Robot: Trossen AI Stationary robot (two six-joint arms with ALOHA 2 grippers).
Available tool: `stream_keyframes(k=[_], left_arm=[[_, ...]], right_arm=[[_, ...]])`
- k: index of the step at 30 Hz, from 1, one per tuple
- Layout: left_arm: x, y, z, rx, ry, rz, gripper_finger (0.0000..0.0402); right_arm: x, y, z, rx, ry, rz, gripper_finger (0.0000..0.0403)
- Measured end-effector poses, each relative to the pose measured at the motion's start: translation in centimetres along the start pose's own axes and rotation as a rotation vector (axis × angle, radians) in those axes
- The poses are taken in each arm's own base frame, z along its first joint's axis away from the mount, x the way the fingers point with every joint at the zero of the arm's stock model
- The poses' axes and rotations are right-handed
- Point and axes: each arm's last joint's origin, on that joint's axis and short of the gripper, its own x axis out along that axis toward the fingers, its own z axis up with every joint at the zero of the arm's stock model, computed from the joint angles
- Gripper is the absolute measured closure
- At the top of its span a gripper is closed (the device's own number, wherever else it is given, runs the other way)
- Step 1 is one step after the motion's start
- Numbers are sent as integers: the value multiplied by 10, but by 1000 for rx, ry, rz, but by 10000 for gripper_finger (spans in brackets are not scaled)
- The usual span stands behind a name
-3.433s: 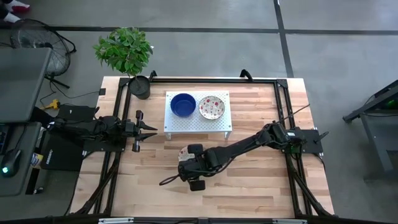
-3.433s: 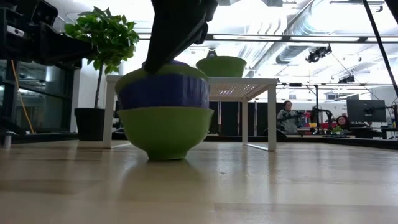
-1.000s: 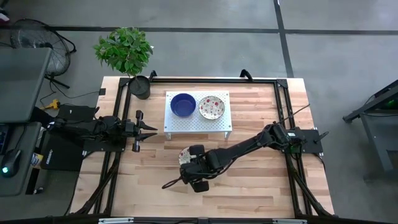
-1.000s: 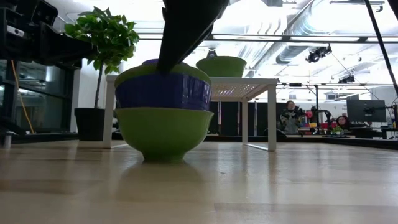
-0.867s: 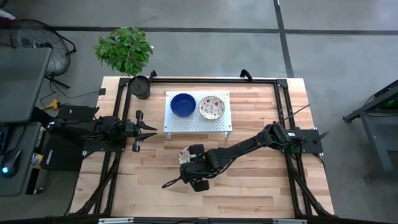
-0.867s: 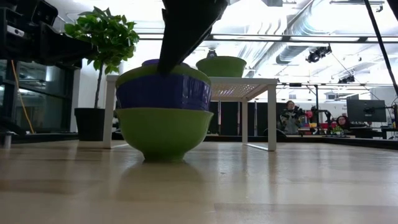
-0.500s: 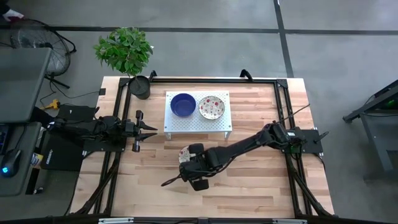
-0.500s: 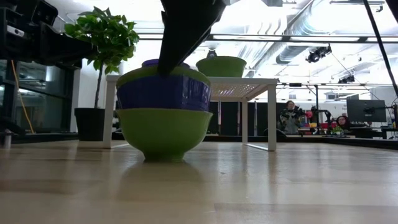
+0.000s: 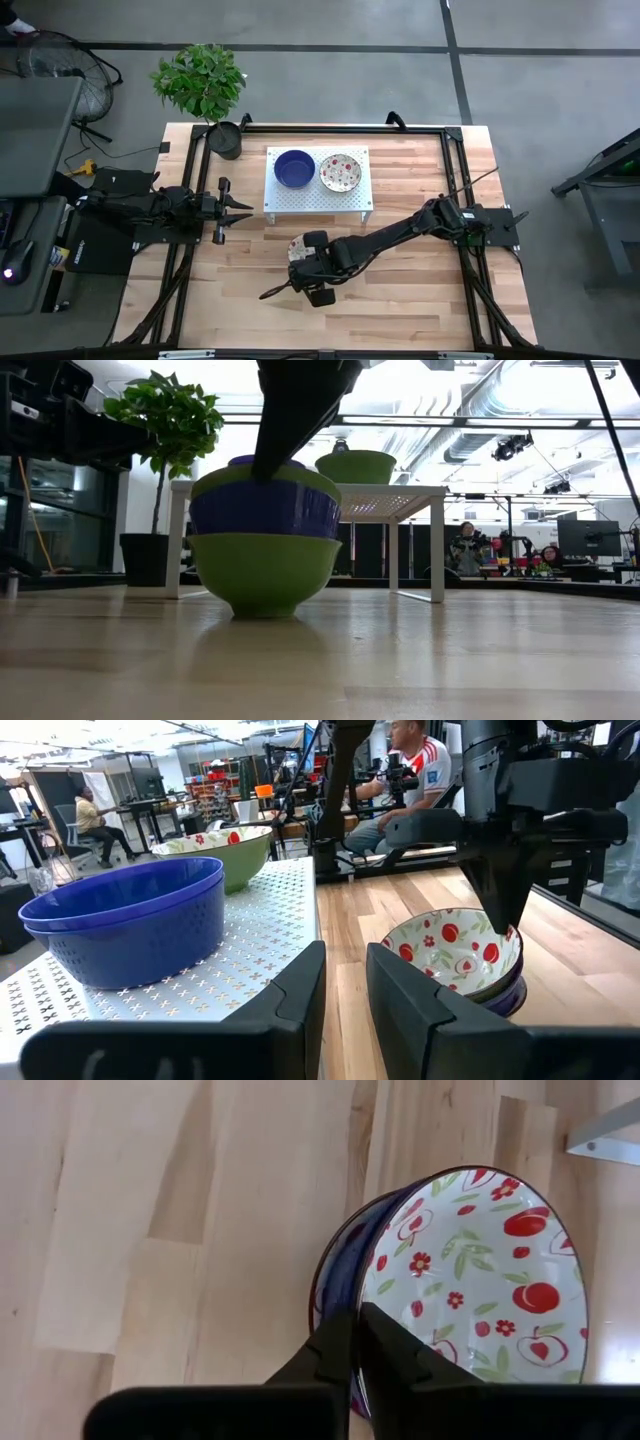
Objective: Pick & Place Mini bowls
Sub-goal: Stack the red patterned bowl on top of the red patterned bowl on the shelf
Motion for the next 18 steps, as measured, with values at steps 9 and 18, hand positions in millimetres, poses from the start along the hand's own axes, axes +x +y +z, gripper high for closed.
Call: stream_keyframes(k=[9, 18], left_arm=[[0, 0, 0, 0, 0, 0, 330], [0, 0, 0, 0, 0, 0, 330]], right_arm=[[-12, 4, 0, -1, -28, -46, 402], [-20, 6, -1, -7, -47, -76, 402]])
